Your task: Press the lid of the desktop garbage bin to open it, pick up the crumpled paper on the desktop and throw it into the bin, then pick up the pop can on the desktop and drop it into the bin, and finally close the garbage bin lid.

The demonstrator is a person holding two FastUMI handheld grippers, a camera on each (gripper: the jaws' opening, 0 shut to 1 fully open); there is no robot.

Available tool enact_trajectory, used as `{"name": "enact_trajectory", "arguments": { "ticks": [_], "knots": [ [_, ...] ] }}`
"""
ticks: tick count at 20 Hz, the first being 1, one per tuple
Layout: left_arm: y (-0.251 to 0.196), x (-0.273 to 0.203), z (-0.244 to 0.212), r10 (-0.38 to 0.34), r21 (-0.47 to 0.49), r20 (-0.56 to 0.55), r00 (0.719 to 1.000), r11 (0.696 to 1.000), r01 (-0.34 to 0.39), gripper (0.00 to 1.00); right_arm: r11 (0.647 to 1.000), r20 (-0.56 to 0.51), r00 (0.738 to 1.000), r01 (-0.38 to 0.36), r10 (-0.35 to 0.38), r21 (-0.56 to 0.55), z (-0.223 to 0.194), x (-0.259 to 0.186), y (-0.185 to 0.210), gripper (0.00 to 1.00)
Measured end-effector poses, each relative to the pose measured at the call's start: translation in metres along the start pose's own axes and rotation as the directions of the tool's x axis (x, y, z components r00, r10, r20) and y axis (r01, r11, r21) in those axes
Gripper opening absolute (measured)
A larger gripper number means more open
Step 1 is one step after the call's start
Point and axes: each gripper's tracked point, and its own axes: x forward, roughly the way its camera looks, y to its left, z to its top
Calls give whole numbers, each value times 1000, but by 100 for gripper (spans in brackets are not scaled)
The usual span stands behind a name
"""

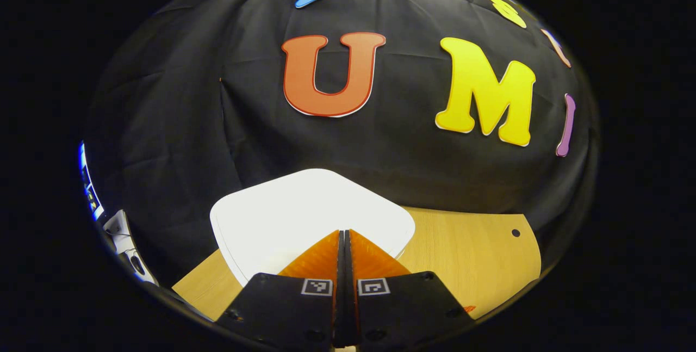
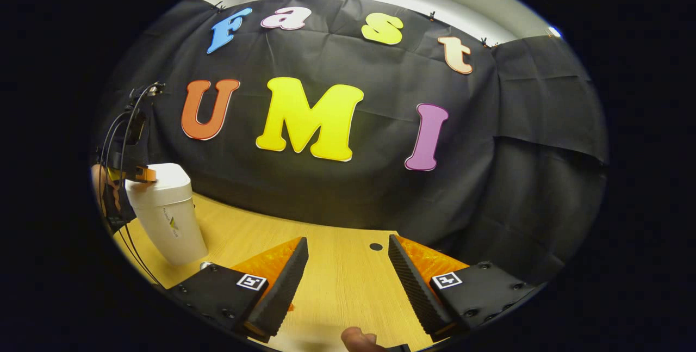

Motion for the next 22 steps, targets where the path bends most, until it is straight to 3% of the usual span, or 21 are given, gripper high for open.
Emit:
{"name": "enact_trajectory", "arguments": {
  "ticks": [3, 6, 15, 17, 19, 20, 21, 22],
  "knots": [
    [3, -2, -4, 21, 5, -22, 1000, 1000, -20, 7, 1000, -12, 1000, -2, 2, 1, -7, 1, -5, 94],
    [3, -2, -1, 33, 2, -14, 999, 999, -33, 3, 1000, -15, 1000, -10, 11, 19, -9, 0, -9, 94],
    [-1, -38, 57, 68, 25, 151, 986, 997, -72, 4, 997, -26, 999, -41, 43, 66, -18, -8, -31, 94],
    [-4, -50, 67, 67, 28, 172, 983, 997, -73, 11, 995, -28, 998, -54, 56, 80, -19, -10, -36, 94],
    [-7, -63, 74, 69, 37, 196, 978, 996, -77, 21, 994, -23, 997, -71, 74, 87, -20, -12, -40, 94],
    [-12, -70, 78, 56, 37, 211, 976, 997, -65, 48, 994, -15, 997, -76, 78, 81, -20, -13, -43, 94],
    [-16, -79, 79, 46, 33, 226, 973, 998, -55, 48, 994, -8, 996, -83, 84, 74, -20, -14, -46, 94],
    [-19, -84, 81, 41, 31, 241, 970, 998, -50, 89, 992, -3, 995, -98, 99, 73, -20, -15, -46, 94]
  ]
}}
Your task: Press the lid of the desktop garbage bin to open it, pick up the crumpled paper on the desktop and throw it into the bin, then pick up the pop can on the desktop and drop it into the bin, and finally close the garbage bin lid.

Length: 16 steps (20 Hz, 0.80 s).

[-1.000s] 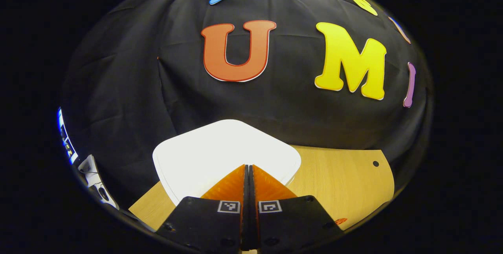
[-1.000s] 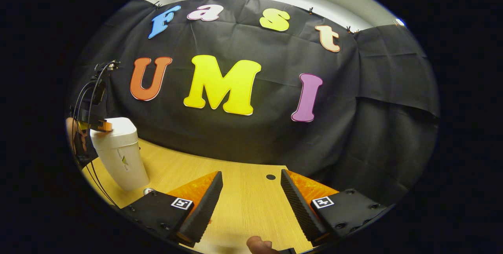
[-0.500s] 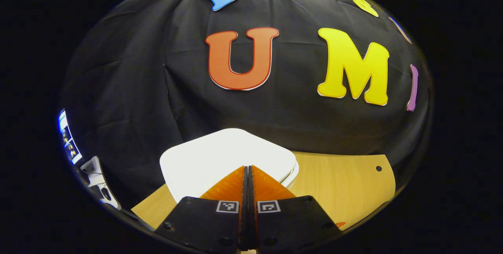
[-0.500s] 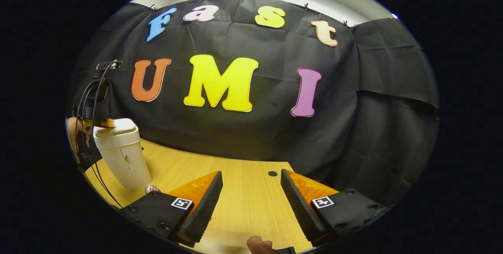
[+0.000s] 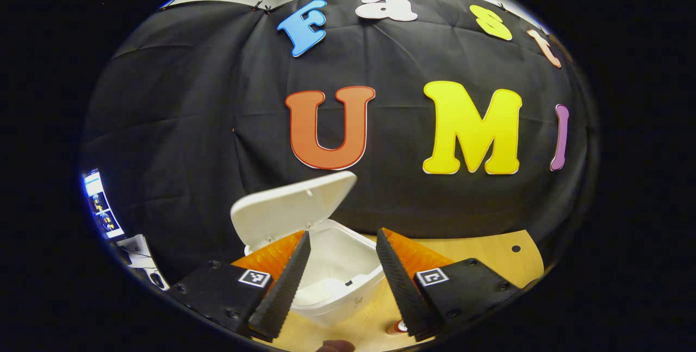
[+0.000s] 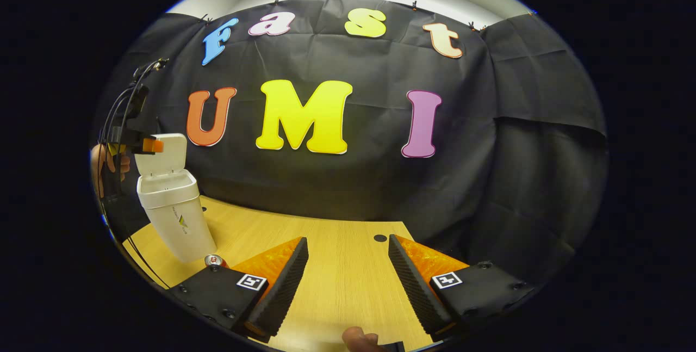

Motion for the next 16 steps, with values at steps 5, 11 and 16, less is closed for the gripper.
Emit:
{"name": "enact_trajectory", "arguments": {
  "ticks": [5, 11, 16],
  "knots": [
    [-10, -42, 9, 37, 27, 67, 997, 999, -39, 91, 998, -19, 998, -64, 64, 3, -14, -2, -11, 94],
    [-32, -92, -24, 63, 9, 62, 996, 998, -64, 99, 990, -24, 990, -139, 138, -22, -28, -3, -30, 94],
    [-58, -116, -81, 27, 18, -21, 999, 999, -26, 99, 985, -103, 982, -166, 160, -52, -65, 4, -39, 94]
  ]
}}
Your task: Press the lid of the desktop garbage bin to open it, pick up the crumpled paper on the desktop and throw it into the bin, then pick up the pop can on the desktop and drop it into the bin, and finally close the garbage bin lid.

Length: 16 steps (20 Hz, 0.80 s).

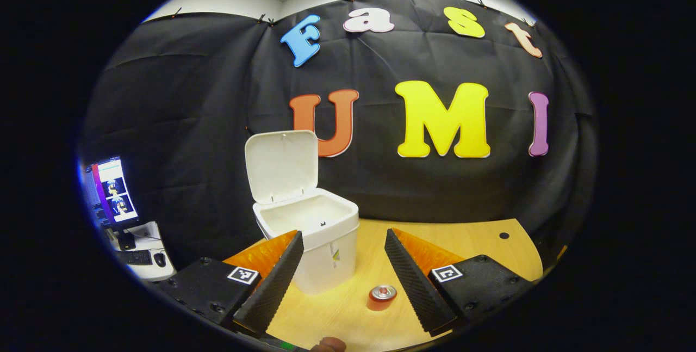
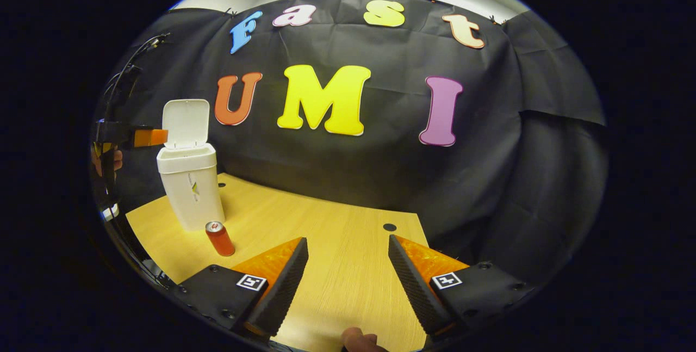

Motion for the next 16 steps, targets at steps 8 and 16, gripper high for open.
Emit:
{"name": "enact_trajectory", "arguments": {
  "ticks": [8, 16],
  "knots": [
    [-28, 8, -57, -114, 43, -65, 991, 992, 117, 99, 999, -85, 996, -22, 19, -31, -21, 36, 40, 94],
    [-59, 13, -103, -297, 40, -151, 943, 951, 306, 100, 997, -178, 983, -58, 48, -51, -48, 76, 91, 94]
  ]
}}
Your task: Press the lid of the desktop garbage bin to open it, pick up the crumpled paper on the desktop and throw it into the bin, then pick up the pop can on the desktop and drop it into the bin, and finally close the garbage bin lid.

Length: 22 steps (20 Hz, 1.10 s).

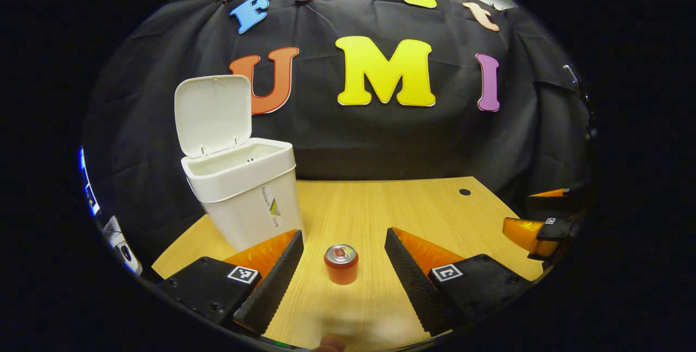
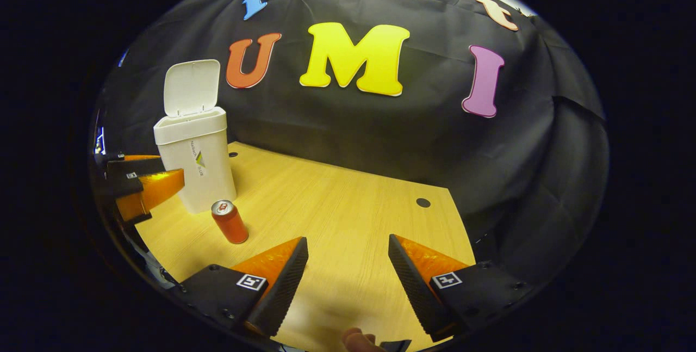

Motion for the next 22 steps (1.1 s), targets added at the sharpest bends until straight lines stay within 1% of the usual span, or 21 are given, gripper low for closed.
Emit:
{"name": "enact_trajectory", "arguments": {
  "ticks": [1, 2, 5, 7, 9, 11, 13, 16, 18, 20, 21, 22],
  "knots": [
    [-1, 1, -6, -17, -3, -14, 1000, 1000, 16, 100, 1000, -24, 1000, -11, 10, -7, -7, 7, 6, 93],
    [-2, -3, -10, -29, -6, -28, 999, 1000, 29, 100, 1000, -57, 998, -24, 24, -8, -16, 15, 15, 94],
    [2, -2, -22, -56, 2, -62, 997, 998, 56, 100, 997, -135, 989, -68, 63, -31, -40, 36, 41, 94],
    [5, 0, -27, -68, 17, -68, 995, 997, 69, 99, 995, -181, 981, -88, 77, -55, -55, 52, 54, 94],
    [7, 2, -32, -84, 28, -75, 994, 996, 86, 100, 993, -244, 966, -101, 84, -59, -71, 68, 64, 94],
    [11, 4, -37, -85, 38, -83, 993, 995, 88, 100, 992, -319, 944, -106, 80, -65, -89, 82, 69, 94],
    [14, 5, -44, -83, 50, -99, 992, 995, 88, 99, 991, -401, 913, -111, 73, -71, -109, 97, 73, 92],
    [16, 8, -50, -90, 64, -111, 990, 993, 97, 100, 992, -475, 879, -98, 51, -74, -126, 117, 75, 92],
    [18, 9, -52, -88, 71, -111, 990, 993, 96, 100, 992, -523, 851, -104, 49, -75, -135, 128, 78, 92],
    [23, 10, -55, -85, 76, -116, 990, 993, 94, 100, 989, -564, 823, -131, 71, -68, -142, 137, 86, 92],
    [26, 11, -57, -76, 80, -119, 990, 993, 86, 100, 988, -580, 810, -144, 84, -59, -148, 139, 91, 87],
    [30, 11, -59, -69, 79, -124, 990, 994, 79, 100, 986, -597, 797, -153, 88, -59, -150, 140, 93, 87]
  ]
}}
